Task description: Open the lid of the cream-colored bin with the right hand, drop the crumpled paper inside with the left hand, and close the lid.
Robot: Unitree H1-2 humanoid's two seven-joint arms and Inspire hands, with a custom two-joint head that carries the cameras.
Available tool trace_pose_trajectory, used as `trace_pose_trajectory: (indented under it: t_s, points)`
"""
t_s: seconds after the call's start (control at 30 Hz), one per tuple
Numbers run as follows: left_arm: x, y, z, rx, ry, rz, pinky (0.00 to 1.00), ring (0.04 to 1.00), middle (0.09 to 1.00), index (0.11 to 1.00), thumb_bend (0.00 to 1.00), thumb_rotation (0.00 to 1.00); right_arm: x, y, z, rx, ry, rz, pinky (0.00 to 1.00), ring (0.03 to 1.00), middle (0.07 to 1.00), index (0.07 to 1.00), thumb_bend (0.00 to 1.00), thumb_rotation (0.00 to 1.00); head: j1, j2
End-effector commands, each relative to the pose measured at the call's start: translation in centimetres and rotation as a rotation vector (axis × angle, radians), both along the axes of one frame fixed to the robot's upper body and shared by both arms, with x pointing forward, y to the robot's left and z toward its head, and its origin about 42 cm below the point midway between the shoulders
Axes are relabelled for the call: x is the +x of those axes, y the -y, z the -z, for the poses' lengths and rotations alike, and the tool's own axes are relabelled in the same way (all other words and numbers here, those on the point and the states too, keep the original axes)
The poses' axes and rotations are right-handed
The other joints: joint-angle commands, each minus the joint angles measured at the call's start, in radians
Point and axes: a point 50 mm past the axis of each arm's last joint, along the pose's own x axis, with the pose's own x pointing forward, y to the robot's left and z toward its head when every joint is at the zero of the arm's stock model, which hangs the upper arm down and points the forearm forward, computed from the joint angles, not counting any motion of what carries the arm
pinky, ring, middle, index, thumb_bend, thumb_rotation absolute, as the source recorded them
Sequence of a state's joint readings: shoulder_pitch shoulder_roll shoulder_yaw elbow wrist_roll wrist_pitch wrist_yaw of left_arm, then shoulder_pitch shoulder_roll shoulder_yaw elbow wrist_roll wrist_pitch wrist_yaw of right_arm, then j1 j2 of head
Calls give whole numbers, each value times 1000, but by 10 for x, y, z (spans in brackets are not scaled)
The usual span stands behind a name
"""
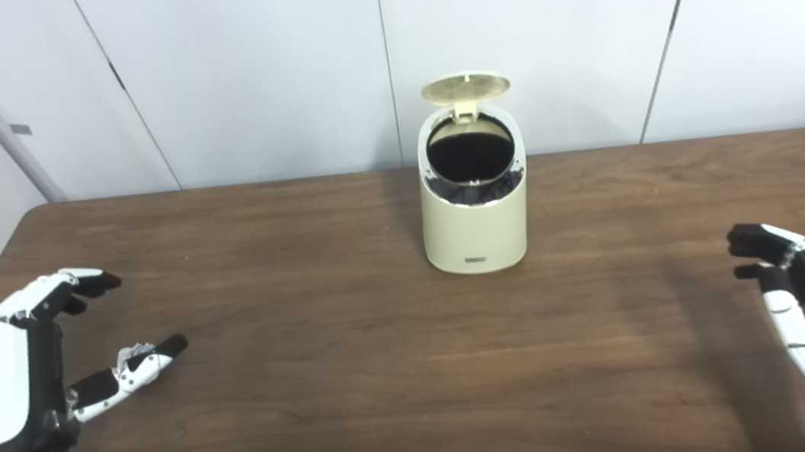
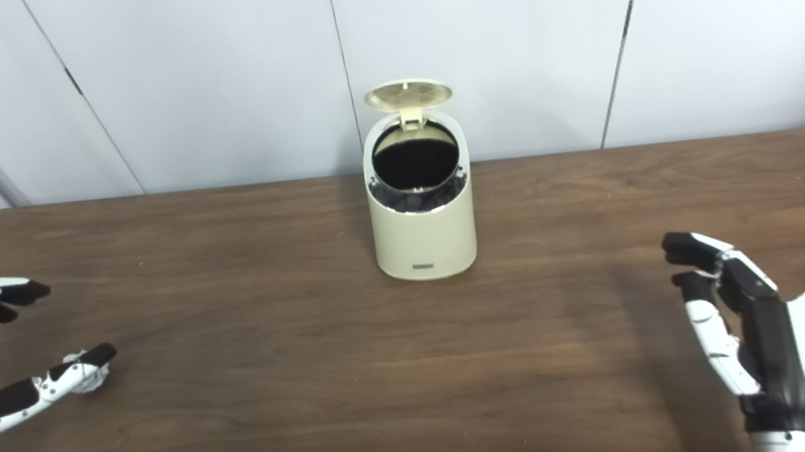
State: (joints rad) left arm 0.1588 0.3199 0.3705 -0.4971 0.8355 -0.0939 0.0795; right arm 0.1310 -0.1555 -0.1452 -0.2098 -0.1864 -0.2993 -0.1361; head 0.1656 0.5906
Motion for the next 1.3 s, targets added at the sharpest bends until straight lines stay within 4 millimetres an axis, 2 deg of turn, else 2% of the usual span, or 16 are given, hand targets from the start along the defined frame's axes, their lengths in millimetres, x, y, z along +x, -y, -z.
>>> trace_pose_trajectory:
  t_s: [0.0,0.1,0.23,0.43,0.57,0.63,0.77,0.97,1.27]
  points:
    - [4,-12,-5,29,26,-14,392,534,578,572,1000,180,4,3,-13,-18,73,-13,605,717,727,705,153,796,4,1]
    - [10,-24,7,2,-17,-21,434,551,585,578,1000,149,5,4,-15,-28,66,-7,601,714,722,706,173,829,21,-3]
    - [15,-33,29,-64,-142,-58,501,629,670,665,1000,234,5,10,-16,-22,61,-8,629,729,729,710,151,847,81,-10]
    - [17,-37,57,-107,-218,-106,585,721,759,761,1000,408,6,20,-19,8,47,-33,673,761,753,717,238,861,185,-12]
    - [21,-32,68,-111,-267,-141,614,758,799,809,1000,480,8,28,-20,15,46,-38,626,743,741,710,291,874,251,-11]
    - [23,-30,72,-104,-284,-147,624,767,802,816,1000,514,9,32,-19,6,51,-37,583,711,716,698,277,843,269,-14]
    - [26,-25,78,-123,-308,-168,667,793,811,820,1000,489,11,41,-15,9,43,-44,561,692,710,698,294,840,329,-24]
    - [33,-17,79,-121,-309,-177,679,797,809,820,1000,452,14,50,-14,3,26,-34,568,691,706,695,301,832,399,-44]
    - [47,-15,80,-92,-301,-199,658,792,808,817,1000,429,18,57,-12,-22,8,-11,559,682,698,686,294,854,449,-64]
